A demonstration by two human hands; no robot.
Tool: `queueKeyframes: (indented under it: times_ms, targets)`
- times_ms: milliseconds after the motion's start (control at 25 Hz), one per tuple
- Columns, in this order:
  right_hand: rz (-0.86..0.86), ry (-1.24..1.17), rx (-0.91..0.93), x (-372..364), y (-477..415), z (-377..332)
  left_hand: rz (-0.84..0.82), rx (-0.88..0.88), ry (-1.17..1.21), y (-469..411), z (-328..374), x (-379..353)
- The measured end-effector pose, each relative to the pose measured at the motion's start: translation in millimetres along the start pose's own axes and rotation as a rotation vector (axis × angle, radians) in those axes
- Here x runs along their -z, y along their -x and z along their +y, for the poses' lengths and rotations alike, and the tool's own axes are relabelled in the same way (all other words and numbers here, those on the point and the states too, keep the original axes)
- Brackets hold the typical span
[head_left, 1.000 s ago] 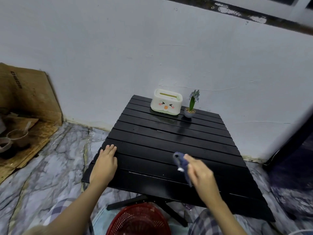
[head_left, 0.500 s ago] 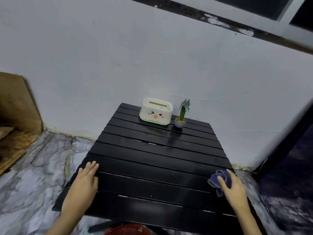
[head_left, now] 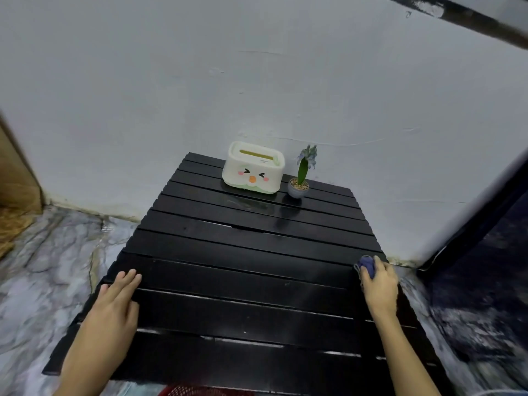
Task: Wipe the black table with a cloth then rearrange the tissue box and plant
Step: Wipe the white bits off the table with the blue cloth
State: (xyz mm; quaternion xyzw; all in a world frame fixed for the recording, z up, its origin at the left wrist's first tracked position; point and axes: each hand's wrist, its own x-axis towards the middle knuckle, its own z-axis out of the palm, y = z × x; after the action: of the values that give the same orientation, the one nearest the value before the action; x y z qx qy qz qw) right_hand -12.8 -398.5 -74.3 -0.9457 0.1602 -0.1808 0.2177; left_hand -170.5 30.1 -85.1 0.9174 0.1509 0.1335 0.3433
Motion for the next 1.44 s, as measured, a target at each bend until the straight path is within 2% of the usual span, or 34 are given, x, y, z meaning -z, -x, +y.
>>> queueKeyframes:
  times_ms: [200, 600, 960, 1200, 1320, 1360, 1440]
  targets:
    - [-0.028, -0.028, -0.017, -19, -27, -27, 0.003, -0.003, 0.009, 0, 1, 0]
    - [-0.324, -0.297, 0.327, -35, 10, -85, -0.018, 0.016, -0.023, 2, 5, 4]
    - [-0.738, -0.422, 0.785, -15, 144, -137, -0.020, 0.009, -0.064, 1, 4, 4]
    - [-0.968, -0.539, 0.974, 25, 230, -135, -0.013, -0.007, -0.062, 3, 7, 7]
    - [-1.064, -0.626, 0.836, 42, 238, -123, -0.022, -0.009, -0.063, 5, 8, 8]
    - [-1.016, -0.676, 0.753, 47, 228, -116, -0.020, -0.012, -0.062, 6, 9, 8]
    - [-0.783, -0.761, 0.583, 55, 187, -95, -0.018, -0.013, -0.071, 6, 9, 8]
